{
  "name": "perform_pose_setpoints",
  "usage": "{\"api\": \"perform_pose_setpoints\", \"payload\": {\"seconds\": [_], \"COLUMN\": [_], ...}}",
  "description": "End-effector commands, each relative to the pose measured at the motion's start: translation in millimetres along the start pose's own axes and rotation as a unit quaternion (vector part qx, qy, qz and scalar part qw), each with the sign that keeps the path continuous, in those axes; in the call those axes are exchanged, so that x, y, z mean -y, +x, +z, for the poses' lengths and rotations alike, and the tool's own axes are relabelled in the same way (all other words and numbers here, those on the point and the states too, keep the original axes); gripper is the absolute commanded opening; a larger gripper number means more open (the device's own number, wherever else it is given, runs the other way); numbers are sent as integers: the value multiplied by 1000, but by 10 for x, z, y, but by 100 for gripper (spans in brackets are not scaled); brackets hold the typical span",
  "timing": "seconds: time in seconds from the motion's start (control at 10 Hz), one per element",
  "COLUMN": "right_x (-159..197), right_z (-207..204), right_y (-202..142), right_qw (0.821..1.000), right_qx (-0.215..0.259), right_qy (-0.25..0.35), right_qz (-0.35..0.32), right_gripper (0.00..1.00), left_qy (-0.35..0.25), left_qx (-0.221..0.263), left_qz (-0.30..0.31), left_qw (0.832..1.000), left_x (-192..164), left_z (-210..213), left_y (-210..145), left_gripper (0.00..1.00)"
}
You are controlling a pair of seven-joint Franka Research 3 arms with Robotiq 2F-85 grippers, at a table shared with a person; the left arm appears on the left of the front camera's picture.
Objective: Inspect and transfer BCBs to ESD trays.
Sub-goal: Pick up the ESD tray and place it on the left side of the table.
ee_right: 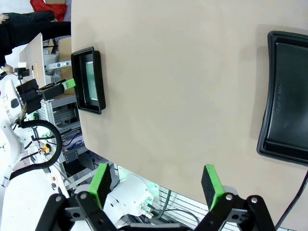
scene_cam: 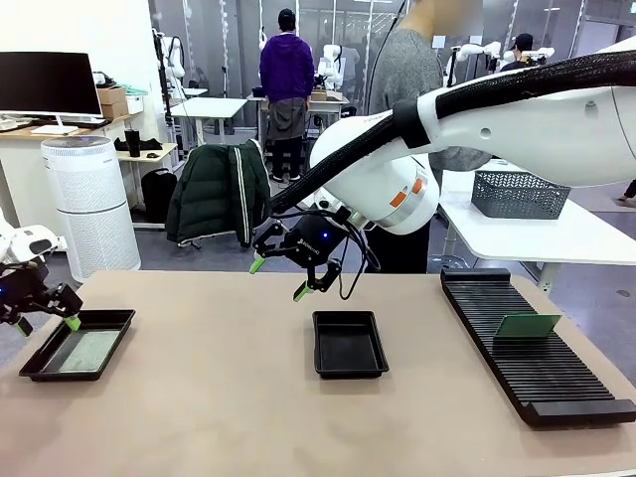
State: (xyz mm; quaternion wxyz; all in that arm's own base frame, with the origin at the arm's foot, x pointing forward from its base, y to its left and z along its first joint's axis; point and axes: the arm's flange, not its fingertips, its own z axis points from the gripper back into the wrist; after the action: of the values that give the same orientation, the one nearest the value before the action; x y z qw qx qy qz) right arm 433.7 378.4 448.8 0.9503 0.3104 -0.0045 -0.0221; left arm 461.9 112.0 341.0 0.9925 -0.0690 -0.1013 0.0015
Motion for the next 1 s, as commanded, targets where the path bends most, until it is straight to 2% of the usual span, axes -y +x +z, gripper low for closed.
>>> {"api": "perform_pose_setpoints", "payload": {"seconds": [0.0,0.5,0.9], "right_x": [10,10,10], "right_z": [0,0,0], "right_y": [-4,-4,-4], "right_qw": [1000,1000,1000], "right_qx": [0,0,0], "right_qy": [0,0,0], "right_qz": [-1,-1,-1], "right_gripper": [100,100,100], "left_qy": [-6,5,5], "left_qx": [1,16,9], "left_qz": [4,0,0], "left_qw": [1000,1000,1000], "left_x": [-6,227,391], "left_z": [194,797,1053], "left_y": [-82,-129,-72], "left_gripper": [100,100,100]}}
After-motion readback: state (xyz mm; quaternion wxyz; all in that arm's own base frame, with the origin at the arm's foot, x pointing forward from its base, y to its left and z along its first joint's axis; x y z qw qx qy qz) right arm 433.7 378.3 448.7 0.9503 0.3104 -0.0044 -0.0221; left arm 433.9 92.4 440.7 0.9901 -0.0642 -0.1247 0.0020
